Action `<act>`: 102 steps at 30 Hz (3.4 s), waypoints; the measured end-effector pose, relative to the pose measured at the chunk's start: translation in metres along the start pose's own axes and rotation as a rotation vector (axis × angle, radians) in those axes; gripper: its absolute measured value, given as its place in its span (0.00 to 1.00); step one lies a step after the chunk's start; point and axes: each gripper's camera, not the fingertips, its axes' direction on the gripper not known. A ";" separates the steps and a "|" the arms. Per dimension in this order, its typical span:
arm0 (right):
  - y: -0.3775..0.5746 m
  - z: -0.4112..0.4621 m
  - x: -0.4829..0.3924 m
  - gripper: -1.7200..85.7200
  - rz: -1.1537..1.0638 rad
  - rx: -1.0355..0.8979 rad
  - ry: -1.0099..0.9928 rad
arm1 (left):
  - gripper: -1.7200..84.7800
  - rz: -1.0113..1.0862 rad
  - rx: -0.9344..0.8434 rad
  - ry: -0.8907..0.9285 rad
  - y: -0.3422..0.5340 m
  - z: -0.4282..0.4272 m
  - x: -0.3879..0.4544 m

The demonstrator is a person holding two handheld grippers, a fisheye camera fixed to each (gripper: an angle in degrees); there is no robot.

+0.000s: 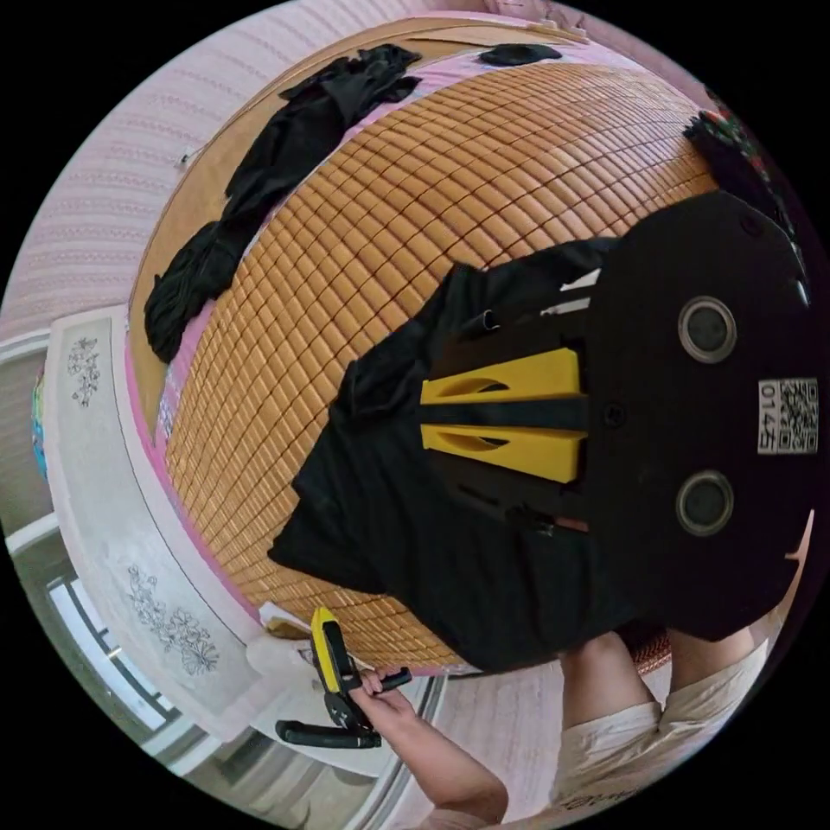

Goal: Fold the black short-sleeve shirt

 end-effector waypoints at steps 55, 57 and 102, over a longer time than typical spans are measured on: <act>-0.097 0.156 0.007 0.03 0.419 0.106 -0.210 | 0.02 0.129 0.016 0.249 -0.001 -0.115 -0.013; -0.104 0.148 -0.005 0.03 0.360 0.143 -0.237 | 0.01 0.067 0.056 0.275 0.010 -0.137 -0.027; -0.268 0.271 -0.290 0.10 -0.307 -0.087 -0.307 | 0.12 -0.572 0.048 0.141 0.129 -0.198 -0.236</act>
